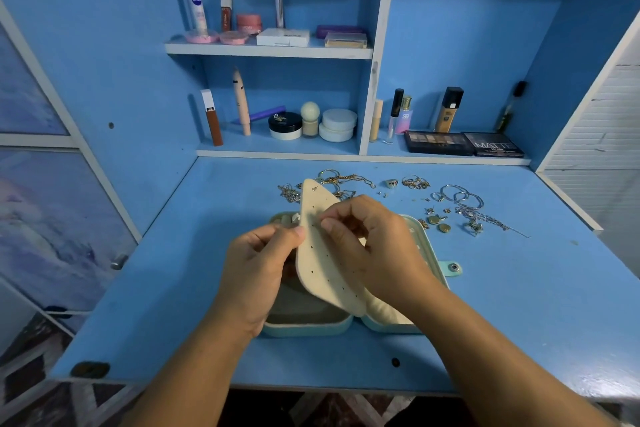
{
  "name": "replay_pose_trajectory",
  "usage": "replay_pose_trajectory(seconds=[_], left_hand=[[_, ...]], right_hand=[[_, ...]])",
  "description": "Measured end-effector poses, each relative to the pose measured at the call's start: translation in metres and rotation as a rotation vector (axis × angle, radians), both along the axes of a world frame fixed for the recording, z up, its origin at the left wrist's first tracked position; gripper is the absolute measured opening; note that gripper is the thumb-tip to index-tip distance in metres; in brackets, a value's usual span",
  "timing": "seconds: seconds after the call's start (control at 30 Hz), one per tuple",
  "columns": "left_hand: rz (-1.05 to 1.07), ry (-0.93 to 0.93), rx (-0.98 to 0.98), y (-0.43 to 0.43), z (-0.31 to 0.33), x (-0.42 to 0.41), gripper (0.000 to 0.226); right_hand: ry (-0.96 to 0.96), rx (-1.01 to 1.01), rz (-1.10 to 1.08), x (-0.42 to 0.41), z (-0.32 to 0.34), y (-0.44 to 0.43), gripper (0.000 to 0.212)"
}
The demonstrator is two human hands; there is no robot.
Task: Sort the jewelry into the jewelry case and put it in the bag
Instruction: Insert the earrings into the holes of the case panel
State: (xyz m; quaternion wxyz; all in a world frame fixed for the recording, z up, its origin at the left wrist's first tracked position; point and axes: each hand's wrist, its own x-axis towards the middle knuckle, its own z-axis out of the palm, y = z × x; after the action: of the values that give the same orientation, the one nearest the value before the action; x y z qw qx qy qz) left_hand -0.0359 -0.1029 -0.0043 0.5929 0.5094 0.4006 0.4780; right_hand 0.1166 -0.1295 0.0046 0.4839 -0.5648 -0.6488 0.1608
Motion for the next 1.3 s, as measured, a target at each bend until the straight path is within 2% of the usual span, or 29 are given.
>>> replay_pose_trajectory(seconds=[0.23, 0.5, 0.7, 0.87, 0.97, 1.07, 1.3], left_hand=[[-0.001, 0.001, -0.002, -0.002, 0.002, 0.001, 0.02], [-0.003, 0.005, 0.003, -0.003, 0.004, 0.001, 0.021], [0.011, -0.011, 0.0, -0.003, 0.004, 0.003, 0.02], [0.006, -0.055, -0.018, -0.001, 0.003, 0.002, 0.018], [-0.009, -0.062, -0.02, 0.0, 0.001, 0.002, 0.016], [-0.018, -0.071, -0.01, 0.0, 0.001, 0.001, 0.028], [-0.033, -0.071, -0.006, 0.0, 0.001, 0.002, 0.029]], right_hand=[[-0.055, 0.007, -0.001, 0.0, 0.001, 0.001, 0.006], [-0.09, -0.01, 0.007, 0.0, 0.003, 0.002, 0.008], [-0.283, 0.086, 0.002, -0.001, 0.003, 0.006, 0.011], [-0.321, 0.126, 0.033, 0.0, 0.004, 0.008, 0.013], [-0.249, 0.148, 0.014, 0.001, 0.0, 0.006, 0.011], [-0.089, 0.099, -0.018, 0.002, -0.008, -0.002, 0.009], [-0.103, 0.193, -0.007, 0.002, -0.022, -0.008, 0.017]])
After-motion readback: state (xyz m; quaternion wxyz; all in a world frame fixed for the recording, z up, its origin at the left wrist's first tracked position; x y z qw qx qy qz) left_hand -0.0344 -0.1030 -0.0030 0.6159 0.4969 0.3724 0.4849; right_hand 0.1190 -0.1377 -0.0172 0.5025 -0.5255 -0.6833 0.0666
